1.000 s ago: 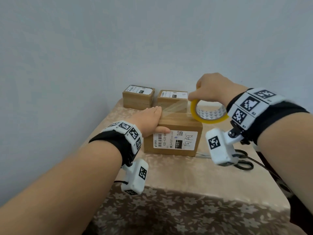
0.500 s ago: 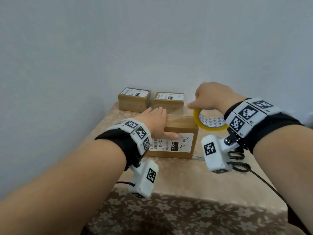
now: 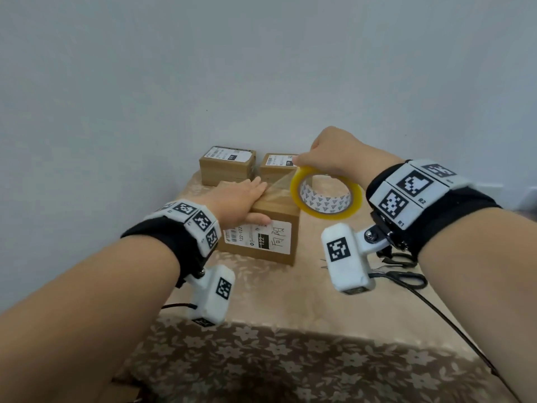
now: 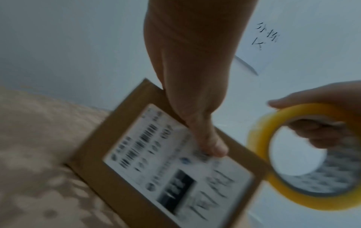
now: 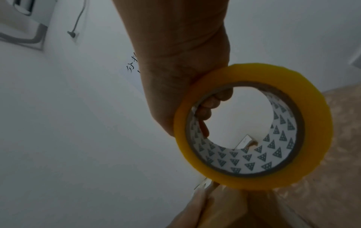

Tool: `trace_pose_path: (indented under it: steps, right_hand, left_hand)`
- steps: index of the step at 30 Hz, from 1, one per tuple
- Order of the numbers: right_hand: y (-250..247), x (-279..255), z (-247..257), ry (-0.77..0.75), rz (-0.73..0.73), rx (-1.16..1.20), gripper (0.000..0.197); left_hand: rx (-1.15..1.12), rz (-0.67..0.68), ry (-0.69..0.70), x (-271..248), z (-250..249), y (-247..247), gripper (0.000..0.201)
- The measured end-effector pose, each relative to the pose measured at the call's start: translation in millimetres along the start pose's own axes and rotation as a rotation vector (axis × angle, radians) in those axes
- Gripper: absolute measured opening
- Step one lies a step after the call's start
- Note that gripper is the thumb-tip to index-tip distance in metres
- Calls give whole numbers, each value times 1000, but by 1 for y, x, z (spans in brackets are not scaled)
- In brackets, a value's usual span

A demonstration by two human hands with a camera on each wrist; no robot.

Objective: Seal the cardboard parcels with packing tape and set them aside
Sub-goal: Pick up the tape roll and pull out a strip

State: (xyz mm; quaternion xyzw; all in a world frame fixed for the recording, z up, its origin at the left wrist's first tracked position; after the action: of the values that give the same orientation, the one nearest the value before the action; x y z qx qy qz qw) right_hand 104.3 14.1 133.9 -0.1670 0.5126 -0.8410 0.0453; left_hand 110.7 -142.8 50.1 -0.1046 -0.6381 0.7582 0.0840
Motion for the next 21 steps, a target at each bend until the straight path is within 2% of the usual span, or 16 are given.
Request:
trace_pose_path:
  steps: [3, 6, 11, 18, 21]
  right_hand:
    - [-2, -4, -7, 54, -26, 42, 44]
    - [-4, -10, -14, 95, -30, 93, 47]
    - [16, -28, -31, 152, 72, 75, 46]
    - [40, -54, -51, 243, -3, 223, 43]
    - [41, -58, -54, 263, 67, 146, 50]
  left_hand:
    - [-80, 34, -34, 2, -21, 4, 104]
    - [-160, 11, -31, 7, -27, 5, 113]
    - [-203, 34, -16, 13, -19, 14, 114]
    - [-191, 45, -4, 18, -20, 17, 113]
    - [-192, 50, 1, 17, -19, 17, 113]
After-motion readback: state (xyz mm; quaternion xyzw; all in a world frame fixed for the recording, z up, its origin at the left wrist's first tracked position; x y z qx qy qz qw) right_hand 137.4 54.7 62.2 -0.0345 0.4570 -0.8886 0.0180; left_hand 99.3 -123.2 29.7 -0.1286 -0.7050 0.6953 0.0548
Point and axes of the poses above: each hand's wrist, its own x-axis towards the middle knuckle, its own y-axis out of the palm, z = x × y, the point moved 7 cm from there along x, towards the middle knuckle, and after that the axes turned 11 degrees about -y, right-handed, at the moved point
